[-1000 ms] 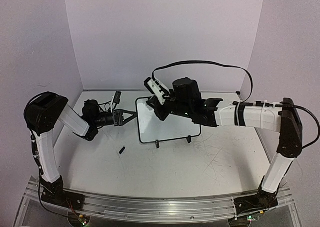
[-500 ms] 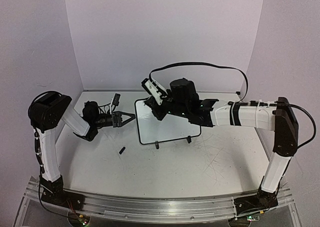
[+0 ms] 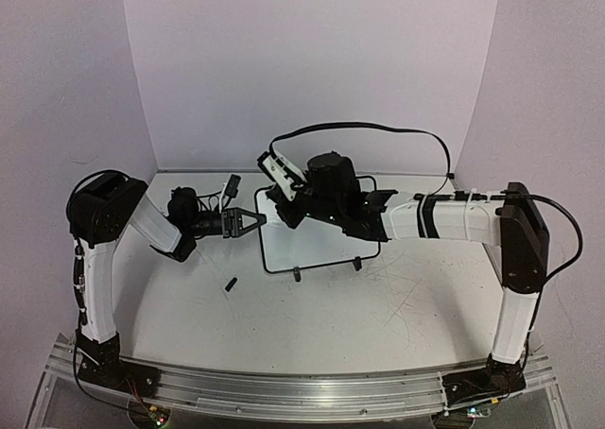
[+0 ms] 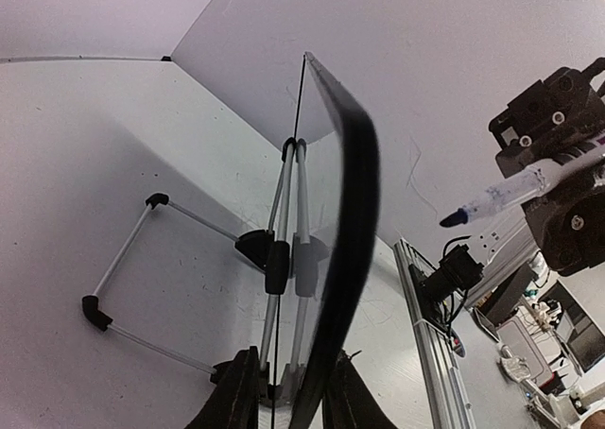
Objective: Write a sentence on the whiteboard
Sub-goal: Hold the whiteboard on the whiteboard stand, then write on the whiteboard with the whiteboard marker without the cap.
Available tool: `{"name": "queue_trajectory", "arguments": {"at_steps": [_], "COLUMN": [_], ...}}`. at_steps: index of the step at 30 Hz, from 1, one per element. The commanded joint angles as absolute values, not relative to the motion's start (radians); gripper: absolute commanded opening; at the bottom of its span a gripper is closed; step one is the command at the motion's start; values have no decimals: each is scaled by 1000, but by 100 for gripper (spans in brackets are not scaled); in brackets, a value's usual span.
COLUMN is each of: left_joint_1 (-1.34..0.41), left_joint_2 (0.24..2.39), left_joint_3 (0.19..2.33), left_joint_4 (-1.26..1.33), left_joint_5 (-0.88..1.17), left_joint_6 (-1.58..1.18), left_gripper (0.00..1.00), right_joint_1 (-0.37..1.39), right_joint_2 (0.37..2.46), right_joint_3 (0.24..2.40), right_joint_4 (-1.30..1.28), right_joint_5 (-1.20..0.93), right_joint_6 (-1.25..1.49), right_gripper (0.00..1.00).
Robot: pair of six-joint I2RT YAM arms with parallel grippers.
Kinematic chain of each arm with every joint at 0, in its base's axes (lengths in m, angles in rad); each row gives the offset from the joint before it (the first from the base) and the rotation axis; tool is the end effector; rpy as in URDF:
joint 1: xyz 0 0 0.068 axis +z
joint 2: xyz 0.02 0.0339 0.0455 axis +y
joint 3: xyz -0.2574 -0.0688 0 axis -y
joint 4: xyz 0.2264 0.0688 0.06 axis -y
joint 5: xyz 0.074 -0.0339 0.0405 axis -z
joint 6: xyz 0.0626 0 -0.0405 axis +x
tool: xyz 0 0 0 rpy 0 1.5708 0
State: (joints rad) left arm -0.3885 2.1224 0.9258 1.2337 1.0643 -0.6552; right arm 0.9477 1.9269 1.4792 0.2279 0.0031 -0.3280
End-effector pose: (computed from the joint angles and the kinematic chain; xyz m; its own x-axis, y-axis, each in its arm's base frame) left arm 0.3474 -0.2013 0.1478 -0.5775 -0.0830 -0.8121 0.8079 0.0850 -0.5832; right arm 0.2762 0.3841 0.2810 0.1406 -0.3564 -0.9237 -0.8081 0.4977 -0.3150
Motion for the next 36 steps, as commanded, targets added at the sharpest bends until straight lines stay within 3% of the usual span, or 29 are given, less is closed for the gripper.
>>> {"name": "queue_trajectory", "arguments": {"at_steps": [1, 6, 14, 36], "left_joint_1": [-392, -391, -391, -391], "left_joint_2": [2139, 2147, 2142, 2118], "left_joint_3": [944, 944, 933, 904], "left_joint_4": [1275, 1276, 1276, 1271], "left_joint_5": [1095, 1100, 1090, 1068], "left_joint_6": [-639, -627, -610, -569], "left_gripper": [20, 8, 1, 0], "right_joint_1": [958, 959, 962, 965], "right_joint_2": [1938, 1955, 1988, 2033], "right_joint_3": [1520, 1524, 1552, 1596], "right_joint_4": [282, 282, 286, 313], "right_joint_5": [61, 50, 54, 120], "right_joint_6": [-349, -354, -367, -348], "right_gripper": [0, 0, 0, 0]}}
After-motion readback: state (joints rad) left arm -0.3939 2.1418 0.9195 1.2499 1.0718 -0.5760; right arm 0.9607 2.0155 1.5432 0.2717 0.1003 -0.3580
